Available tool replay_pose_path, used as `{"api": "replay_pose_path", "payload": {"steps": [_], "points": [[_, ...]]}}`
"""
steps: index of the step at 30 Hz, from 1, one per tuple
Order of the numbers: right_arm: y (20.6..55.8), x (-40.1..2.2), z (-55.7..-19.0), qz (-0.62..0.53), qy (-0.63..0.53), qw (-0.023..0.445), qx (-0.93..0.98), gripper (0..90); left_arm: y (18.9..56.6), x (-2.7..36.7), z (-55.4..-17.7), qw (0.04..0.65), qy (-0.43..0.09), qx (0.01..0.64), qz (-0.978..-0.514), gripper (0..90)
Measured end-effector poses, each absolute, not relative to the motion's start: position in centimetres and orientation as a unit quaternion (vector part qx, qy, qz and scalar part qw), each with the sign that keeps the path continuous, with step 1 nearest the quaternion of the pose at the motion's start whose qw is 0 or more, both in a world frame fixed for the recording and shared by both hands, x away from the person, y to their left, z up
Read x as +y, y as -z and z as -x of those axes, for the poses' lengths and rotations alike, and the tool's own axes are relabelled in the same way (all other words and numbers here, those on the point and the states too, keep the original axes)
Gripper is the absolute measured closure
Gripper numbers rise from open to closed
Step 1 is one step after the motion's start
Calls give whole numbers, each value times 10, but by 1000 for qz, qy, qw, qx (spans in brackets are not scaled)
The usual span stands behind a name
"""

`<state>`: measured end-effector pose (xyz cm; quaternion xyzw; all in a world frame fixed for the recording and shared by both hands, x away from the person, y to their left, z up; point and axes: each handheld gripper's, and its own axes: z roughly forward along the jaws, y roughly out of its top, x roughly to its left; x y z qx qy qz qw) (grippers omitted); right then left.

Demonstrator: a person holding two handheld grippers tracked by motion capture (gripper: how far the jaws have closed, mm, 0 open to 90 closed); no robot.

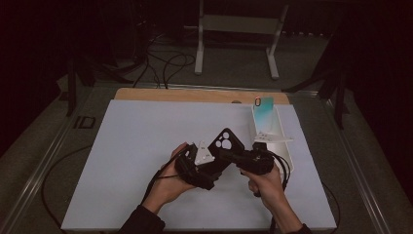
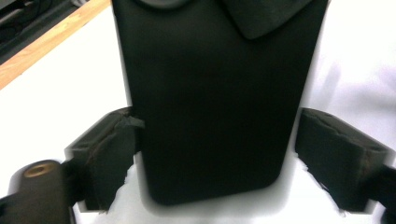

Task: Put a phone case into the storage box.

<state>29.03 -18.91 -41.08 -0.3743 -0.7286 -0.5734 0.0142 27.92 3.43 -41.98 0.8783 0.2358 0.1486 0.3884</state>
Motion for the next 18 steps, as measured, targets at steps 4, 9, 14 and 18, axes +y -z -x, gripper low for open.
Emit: {"api": "replay_pose_path", "payload": {"steps": [4, 9, 14, 18], "points": [[409, -190, -288, 362, 569, -1, -738, 854, 419, 42, -282, 400, -129, 242, -874, 173], [406, -192, -286, 353, 571, -1, -741, 854, 418, 50, -285, 415, -99, 243, -871, 159], [405, -191, -282, 331, 577, 9, -746, 853, 420, 57, -289, 436, -59, 242, -865, 160], [403, -191, -280, 302, 593, 27, -746, 853, 422, 58, -289, 450, -24, 222, -865, 178]]}}
